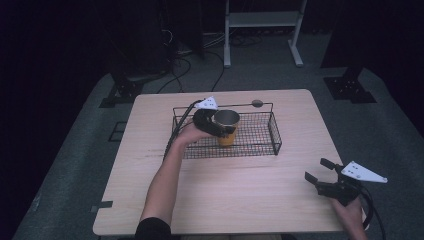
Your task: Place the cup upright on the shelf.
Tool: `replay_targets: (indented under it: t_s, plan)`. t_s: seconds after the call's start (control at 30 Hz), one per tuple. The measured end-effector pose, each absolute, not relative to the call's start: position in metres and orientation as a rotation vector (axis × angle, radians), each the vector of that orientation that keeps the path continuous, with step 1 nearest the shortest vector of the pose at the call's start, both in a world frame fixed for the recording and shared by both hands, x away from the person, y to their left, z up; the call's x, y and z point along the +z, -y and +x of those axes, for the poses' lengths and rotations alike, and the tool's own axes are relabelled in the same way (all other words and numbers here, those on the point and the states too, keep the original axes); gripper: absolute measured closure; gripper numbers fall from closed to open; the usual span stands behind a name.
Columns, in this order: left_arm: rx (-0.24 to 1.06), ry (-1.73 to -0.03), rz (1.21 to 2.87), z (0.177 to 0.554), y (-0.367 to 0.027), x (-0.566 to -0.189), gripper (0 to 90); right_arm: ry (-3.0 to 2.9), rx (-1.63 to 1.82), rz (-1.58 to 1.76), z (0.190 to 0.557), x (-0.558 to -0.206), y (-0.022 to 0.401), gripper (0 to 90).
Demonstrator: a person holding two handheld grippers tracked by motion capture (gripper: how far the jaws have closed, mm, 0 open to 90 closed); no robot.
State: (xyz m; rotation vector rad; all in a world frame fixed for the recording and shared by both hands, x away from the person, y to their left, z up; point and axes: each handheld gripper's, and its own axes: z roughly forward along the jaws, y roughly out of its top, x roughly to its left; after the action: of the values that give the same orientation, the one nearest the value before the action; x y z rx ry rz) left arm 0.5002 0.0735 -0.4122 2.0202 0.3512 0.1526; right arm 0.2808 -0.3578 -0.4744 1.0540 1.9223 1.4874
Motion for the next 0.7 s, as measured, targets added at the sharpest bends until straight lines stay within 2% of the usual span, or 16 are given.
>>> replay_targets:
  t_s: [0.7]
  plan:
    - [0.177, -0.353, 2.09, 0.5031, -0.073, -0.4224, 11.3, -1.931, 1.482, 1.046, 0.2808, -0.4745, 0.3571, 13.3]
